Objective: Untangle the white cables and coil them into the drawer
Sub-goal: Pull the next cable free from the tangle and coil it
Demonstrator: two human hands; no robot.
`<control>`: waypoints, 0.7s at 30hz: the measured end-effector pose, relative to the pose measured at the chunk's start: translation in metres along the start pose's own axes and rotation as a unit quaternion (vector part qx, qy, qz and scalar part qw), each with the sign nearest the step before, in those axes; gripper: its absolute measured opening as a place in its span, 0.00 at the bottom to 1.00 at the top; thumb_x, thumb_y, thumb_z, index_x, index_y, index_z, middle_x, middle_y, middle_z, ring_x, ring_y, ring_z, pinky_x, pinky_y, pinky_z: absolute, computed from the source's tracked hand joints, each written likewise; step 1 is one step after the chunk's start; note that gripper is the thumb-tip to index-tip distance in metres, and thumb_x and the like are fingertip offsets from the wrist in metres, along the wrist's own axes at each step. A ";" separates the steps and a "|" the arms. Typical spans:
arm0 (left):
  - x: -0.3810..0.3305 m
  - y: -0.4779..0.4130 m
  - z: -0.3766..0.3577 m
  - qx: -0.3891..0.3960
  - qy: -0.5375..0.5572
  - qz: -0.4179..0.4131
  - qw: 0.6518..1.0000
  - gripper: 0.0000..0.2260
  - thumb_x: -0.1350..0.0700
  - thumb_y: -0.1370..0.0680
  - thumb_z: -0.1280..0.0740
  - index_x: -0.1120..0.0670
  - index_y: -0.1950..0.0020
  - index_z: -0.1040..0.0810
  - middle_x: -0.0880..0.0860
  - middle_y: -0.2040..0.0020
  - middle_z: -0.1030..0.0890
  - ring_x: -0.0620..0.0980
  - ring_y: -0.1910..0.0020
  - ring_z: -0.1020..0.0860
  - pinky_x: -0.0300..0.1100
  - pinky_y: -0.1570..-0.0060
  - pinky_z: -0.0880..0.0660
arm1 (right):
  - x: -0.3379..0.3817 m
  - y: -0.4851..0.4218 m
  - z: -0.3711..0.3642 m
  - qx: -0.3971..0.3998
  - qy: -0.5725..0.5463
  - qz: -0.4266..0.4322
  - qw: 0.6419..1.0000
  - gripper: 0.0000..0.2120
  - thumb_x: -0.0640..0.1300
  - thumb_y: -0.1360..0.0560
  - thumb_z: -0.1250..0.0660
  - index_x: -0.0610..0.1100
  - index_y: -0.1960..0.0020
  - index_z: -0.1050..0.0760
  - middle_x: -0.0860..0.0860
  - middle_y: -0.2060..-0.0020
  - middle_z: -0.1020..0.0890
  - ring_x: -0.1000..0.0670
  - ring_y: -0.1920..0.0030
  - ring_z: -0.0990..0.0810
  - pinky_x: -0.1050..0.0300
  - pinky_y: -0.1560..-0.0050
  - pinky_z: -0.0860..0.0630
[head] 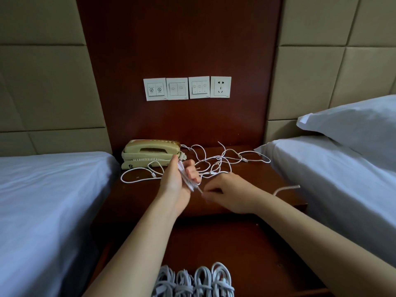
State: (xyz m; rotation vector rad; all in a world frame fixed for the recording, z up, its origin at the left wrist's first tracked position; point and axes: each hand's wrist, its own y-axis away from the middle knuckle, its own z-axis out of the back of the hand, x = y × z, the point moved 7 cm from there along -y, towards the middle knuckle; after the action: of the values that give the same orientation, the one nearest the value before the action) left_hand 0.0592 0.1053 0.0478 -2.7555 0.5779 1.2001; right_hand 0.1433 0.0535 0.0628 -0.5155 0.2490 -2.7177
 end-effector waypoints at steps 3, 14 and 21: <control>-0.006 -0.004 0.007 -0.060 -0.026 -0.054 0.996 0.22 0.48 0.17 0.51 0.59 0.63 0.32 0.50 0.80 0.32 0.44 0.84 0.33 0.30 0.81 0.34 | 0.022 0.001 0.000 -0.004 0.069 0.039 0.997 0.13 0.46 0.23 0.38 0.43 0.65 0.27 0.51 0.70 0.27 0.49 0.66 0.29 0.50 0.60 0.30; 0.024 0.019 -0.014 0.143 -0.327 0.084 0.930 0.26 0.51 0.19 0.57 0.61 0.61 0.24 0.57 0.74 0.23 0.51 0.76 0.24 0.40 0.73 0.24 | 0.021 0.007 0.031 -0.141 -0.001 0.048 0.989 0.06 0.45 0.26 0.31 0.44 0.60 0.20 0.49 0.65 0.18 0.52 0.64 0.22 0.60 0.64 0.34; 0.030 0.030 -0.016 0.188 -0.336 0.126 0.914 0.21 0.52 0.17 0.52 0.58 0.54 0.22 0.56 0.71 0.21 0.50 0.72 0.20 0.38 0.73 0.25 | 0.010 0.007 0.029 -0.123 -0.101 0.008 0.987 0.10 0.45 0.27 0.30 0.49 0.52 0.30 0.53 0.73 0.27 0.56 0.72 0.31 0.58 0.68 0.35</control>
State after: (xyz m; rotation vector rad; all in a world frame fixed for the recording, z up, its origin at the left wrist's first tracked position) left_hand 0.0778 0.0644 0.0392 -1.8227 0.9570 1.7429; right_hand 0.1480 0.0400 0.0903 -0.8476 0.5363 -2.6083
